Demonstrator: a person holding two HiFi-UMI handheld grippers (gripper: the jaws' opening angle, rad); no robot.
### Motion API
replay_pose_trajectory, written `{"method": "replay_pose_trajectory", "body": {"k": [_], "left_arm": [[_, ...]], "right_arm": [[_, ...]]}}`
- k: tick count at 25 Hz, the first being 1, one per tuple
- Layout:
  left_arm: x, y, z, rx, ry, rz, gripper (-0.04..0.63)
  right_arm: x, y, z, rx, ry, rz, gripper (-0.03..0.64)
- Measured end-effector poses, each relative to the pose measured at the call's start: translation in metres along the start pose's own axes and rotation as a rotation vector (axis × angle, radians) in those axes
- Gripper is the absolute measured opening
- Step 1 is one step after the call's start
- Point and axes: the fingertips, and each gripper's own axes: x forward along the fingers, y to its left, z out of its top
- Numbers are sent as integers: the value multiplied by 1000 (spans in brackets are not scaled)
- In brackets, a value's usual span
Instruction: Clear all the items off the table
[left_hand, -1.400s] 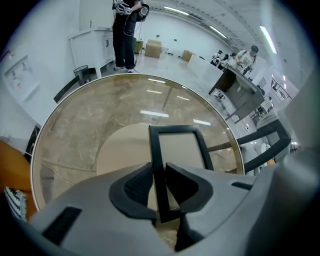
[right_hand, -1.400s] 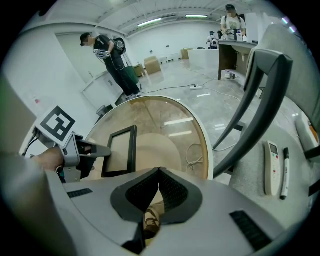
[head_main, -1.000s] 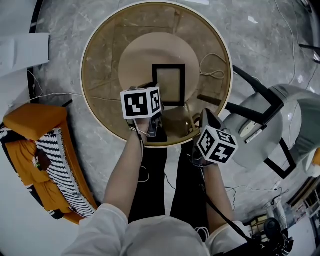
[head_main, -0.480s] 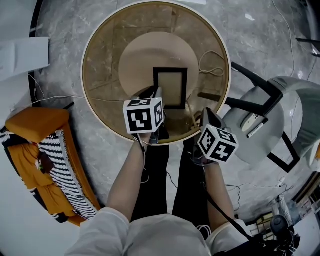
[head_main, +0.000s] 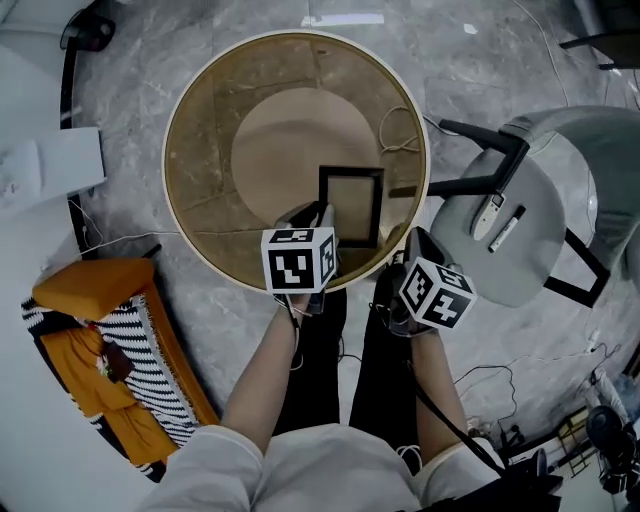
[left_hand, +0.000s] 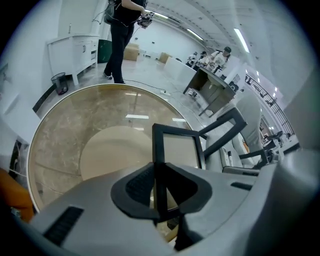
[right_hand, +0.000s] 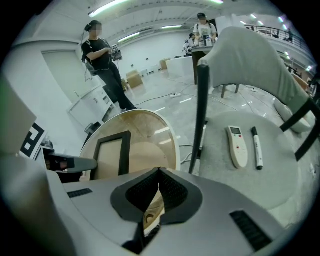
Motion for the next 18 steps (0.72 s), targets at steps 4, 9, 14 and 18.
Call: {"method": "replay_pose_trajectory", "body": {"k": [4, 9, 14, 18], "left_arm": [[3, -44, -8, 69, 35, -65, 72], [16, -99, -22, 172, 97, -118, 72], [35, -167, -33, 322, 157, -182, 72], [55, -224, -42, 381, 183, -224, 72]], "right_arm": [[-19, -38, -7, 84, -35, -54, 25], [-46, -94, -11, 221, -85, -130, 25], [-72, -158, -23, 358, -124, -216, 25], [-88, -208, -26, 411, -142, -251, 25]]}}
